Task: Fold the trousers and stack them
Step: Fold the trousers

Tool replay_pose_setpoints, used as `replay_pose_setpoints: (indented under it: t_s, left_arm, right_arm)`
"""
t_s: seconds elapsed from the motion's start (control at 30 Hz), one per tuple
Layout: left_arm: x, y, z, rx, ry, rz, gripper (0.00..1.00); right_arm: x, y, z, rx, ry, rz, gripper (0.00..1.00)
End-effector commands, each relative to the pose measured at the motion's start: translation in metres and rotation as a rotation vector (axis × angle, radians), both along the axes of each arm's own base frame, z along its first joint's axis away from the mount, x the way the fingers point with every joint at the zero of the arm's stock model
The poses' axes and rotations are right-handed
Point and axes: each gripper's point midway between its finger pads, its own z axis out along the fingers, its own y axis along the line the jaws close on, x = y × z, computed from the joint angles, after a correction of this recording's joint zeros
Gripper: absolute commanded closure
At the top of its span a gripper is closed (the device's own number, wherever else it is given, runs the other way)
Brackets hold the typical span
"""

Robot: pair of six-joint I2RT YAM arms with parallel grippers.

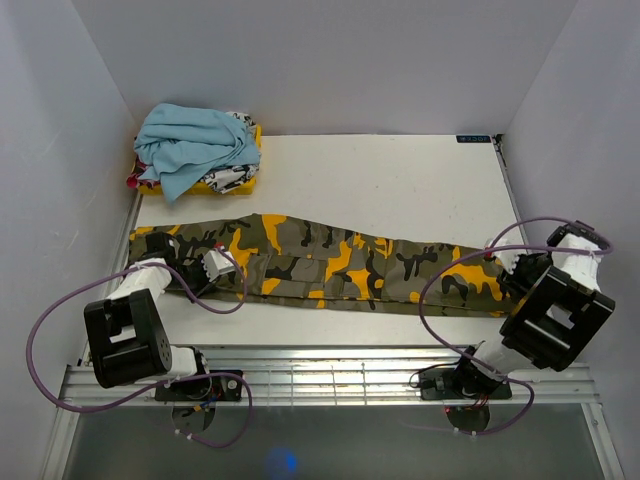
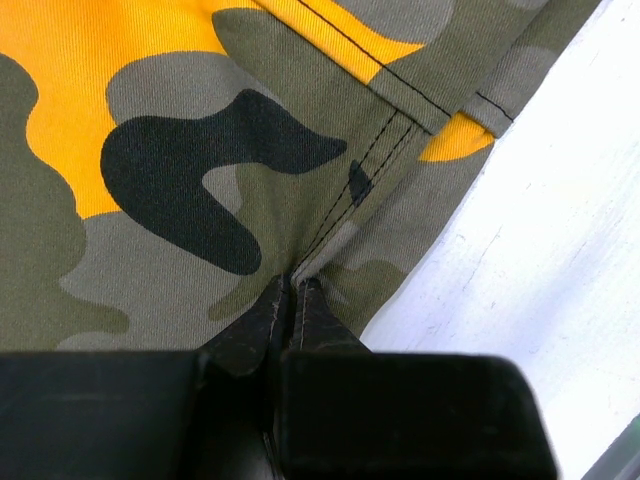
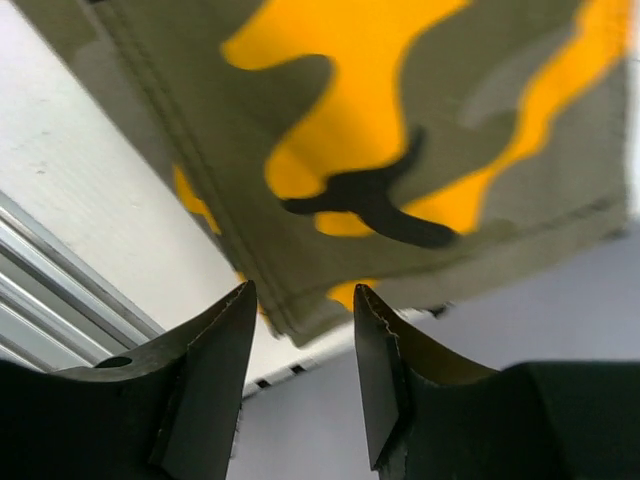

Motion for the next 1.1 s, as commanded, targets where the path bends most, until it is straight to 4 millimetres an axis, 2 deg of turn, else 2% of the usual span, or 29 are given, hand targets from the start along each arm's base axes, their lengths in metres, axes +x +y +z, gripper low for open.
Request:
replay_pose_setpoints:
  t_s: [0.0,0.03,0.07,0.17,0.27,0.47,0.57,0.67,0.7,0.83,0.97,1.07]
  left_arm:
    - [-0.019,0.022,-0.016,0.114,0.081,0.042,1.0]
    - [-0.019,0.023,-0.015,0.115,0.081,0.045,1.0]
    - [-0.019,0.024,-0.015,0.119,0.079,0.043,1.0]
    - [-0.018,0.024,-0.015,0.118,0.078,0.046,1.0]
    - [-0.019,0.023,-0.015,0.114,0.079,0.045,1.0]
    - [-0.022,0.023,-0.018,0.126,0.079,0.036,1.0]
    - [-0.021,0.024,-0.018,0.128,0.076,0.035,1.0]
    - [-0.019,0.025,-0.017,0.129,0.077,0.038,1.0]
    - [-0.018,0.026,-0.017,0.131,0.075,0.039,1.0]
    - [-0.017,0.028,-0.018,0.138,0.079,0.046,1.0]
    - [-0.017,0.028,-0.018,0.139,0.078,0.049,1.0]
    - [-0.018,0.027,-0.015,0.137,0.071,0.046,1.0]
  right_arm:
    - [-0.005,0.007,-0.008,-0.061,-0.052,0.125,0.51]
    - [-0.014,0.012,-0.019,-0.063,-0.034,0.148,0.51]
    - [-0.01,0.007,-0.02,-0.103,-0.062,0.16,0.52]
    - [-0.017,0.004,-0.034,-0.154,-0.049,0.195,0.53]
    - [-0.019,0.001,-0.038,-0.188,-0.052,0.216,0.53]
    - [-0.008,-0.008,-0.035,-0.251,-0.105,0.227,0.55]
    - [-0.007,-0.011,-0.035,-0.273,-0.11,0.244,0.64]
    - [-0.007,-0.013,-0.033,-0.283,-0.106,0.253,0.83]
    - [-0.007,-0.014,-0.032,-0.287,-0.103,0.251,0.92]
    - [-0.007,-0.02,-0.018,-0.289,-0.113,0.251,0.92]
    - [0.004,-0.034,0.014,-0.333,-0.175,0.262,0.92]
    - [0.002,-0.044,0.02,-0.345,-0.172,0.272,0.92]
